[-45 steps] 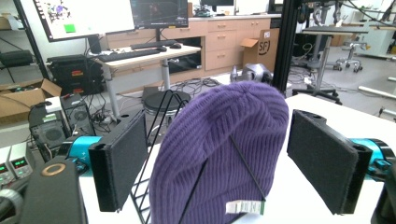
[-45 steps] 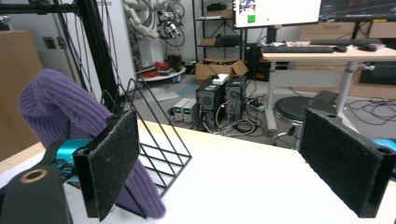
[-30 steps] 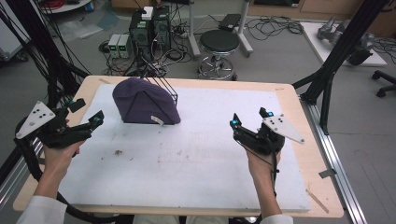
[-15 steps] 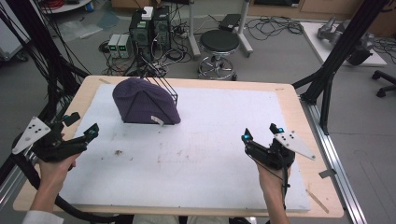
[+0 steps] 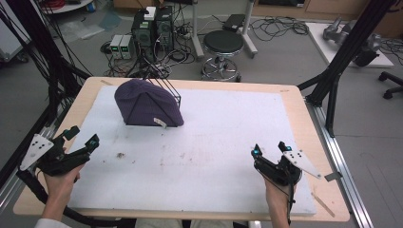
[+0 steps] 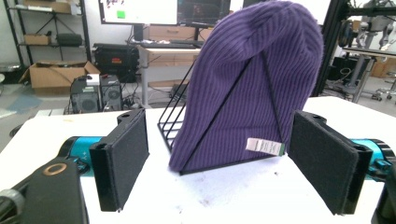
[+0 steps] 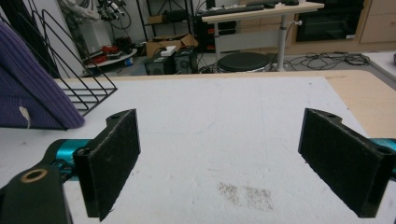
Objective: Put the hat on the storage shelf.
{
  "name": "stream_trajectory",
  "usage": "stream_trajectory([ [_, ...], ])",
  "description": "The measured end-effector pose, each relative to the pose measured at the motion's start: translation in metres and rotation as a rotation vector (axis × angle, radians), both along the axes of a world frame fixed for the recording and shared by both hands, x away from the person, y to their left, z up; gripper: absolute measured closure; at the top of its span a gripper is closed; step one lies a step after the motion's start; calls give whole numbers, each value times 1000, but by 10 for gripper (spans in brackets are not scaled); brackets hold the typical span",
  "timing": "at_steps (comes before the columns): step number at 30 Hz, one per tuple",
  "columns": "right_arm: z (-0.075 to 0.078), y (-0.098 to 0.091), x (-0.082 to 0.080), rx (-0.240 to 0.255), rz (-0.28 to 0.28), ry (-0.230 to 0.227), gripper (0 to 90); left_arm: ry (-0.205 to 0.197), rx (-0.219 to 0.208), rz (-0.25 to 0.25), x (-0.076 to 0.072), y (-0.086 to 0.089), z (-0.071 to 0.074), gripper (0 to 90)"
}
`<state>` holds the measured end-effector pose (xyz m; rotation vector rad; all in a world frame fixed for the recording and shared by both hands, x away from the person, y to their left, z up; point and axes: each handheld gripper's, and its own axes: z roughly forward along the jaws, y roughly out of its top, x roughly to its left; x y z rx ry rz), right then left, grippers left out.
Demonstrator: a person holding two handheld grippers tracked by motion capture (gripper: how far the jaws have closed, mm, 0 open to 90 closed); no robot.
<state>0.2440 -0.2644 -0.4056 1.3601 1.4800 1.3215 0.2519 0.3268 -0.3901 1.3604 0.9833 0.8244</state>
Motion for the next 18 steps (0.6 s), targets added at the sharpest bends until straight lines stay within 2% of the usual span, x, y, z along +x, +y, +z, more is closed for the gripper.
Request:
stream_trajectory([
  [6, -9, -2, -2, -15, -16, 7, 121, 37, -12, 21, -6, 4, -20, 208],
  [9, -12, -2, -6, -68, -60, -21, 121, 47, -46, 50, -11, 5, -37, 214],
  [11, -14, -1, -8, -88, -81, -31, 121, 63, -54, 62, -12, 6, -46, 215],
  [13, -15, -1, -9, -104, -97, -43, 121, 64, -61, 57, -12, 8, -46, 215],
  [15, -15, 0, -8, -110, -103, -61, 121, 32, -77, 67, -15, 9, -44, 215],
  [18, -18, 2, -7, -120, -95, -59, 122, 46, -75, 72, -16, 10, -45, 215],
])
